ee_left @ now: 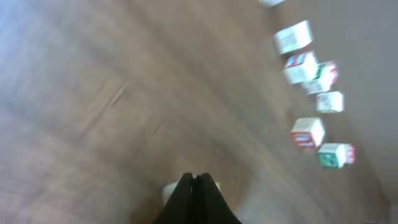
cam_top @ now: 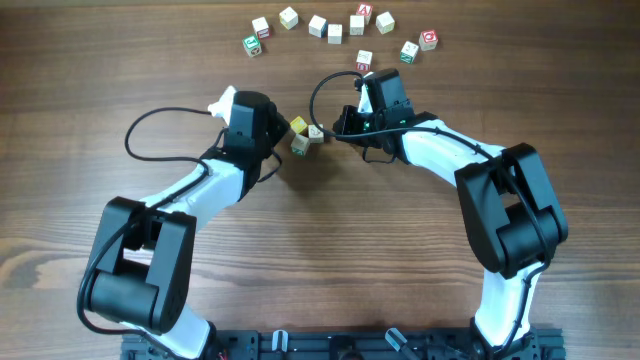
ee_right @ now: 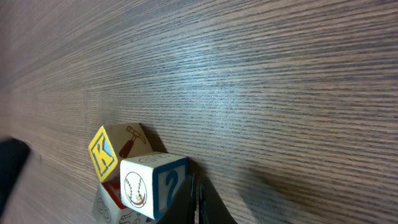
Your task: Form a circle
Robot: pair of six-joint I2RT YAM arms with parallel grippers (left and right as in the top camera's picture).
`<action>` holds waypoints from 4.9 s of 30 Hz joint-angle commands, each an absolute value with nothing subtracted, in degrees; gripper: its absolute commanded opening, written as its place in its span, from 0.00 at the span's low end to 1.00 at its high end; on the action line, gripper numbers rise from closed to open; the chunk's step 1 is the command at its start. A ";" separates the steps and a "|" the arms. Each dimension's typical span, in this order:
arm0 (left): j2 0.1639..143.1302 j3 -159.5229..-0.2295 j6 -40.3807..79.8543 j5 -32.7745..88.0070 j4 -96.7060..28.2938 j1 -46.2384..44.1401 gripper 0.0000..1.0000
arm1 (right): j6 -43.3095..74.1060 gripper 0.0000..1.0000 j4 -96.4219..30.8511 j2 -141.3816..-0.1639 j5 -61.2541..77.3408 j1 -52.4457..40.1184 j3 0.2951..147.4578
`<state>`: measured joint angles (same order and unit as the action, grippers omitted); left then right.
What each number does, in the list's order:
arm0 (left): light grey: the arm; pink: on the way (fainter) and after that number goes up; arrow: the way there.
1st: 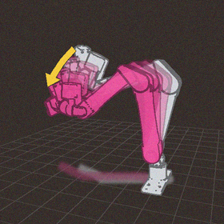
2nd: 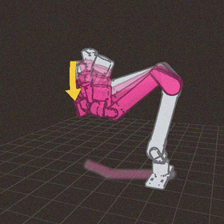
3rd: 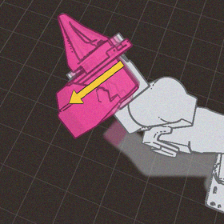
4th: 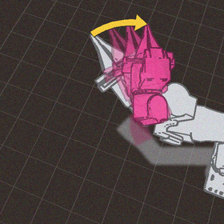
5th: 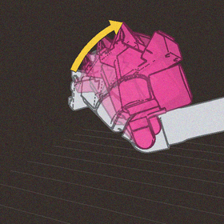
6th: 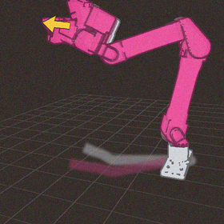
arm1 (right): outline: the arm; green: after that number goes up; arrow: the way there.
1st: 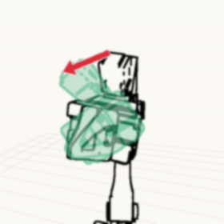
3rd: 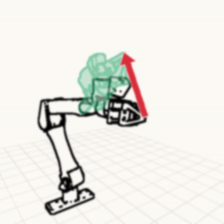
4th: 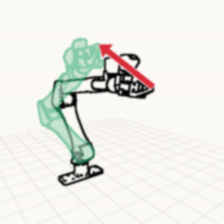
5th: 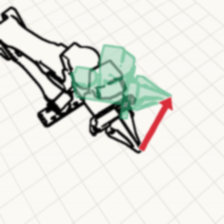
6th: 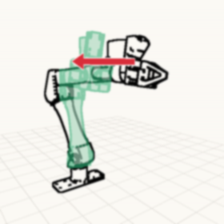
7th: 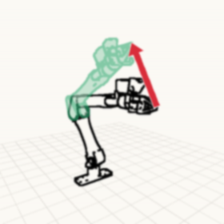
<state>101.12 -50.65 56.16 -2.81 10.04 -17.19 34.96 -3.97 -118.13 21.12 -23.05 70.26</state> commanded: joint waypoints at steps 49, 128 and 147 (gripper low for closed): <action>112.77 -55.20 51.13 10.44 22.04 -12.84 0.04 | 32.53 0.04 -3.16 -118.76 27.24 -23.94 70.04; 112.77 -55.20 51.13 10.41 21.61 -12.84 0.04 | 30.65 0.05 -0.43 -120.57 22.74 -23.90 70.06; 112.38 -55.20 51.13 10.41 22.11 -12.82 0.04 | 22.55 0.04 0.82 -117.36 29.61 -24.84 70.17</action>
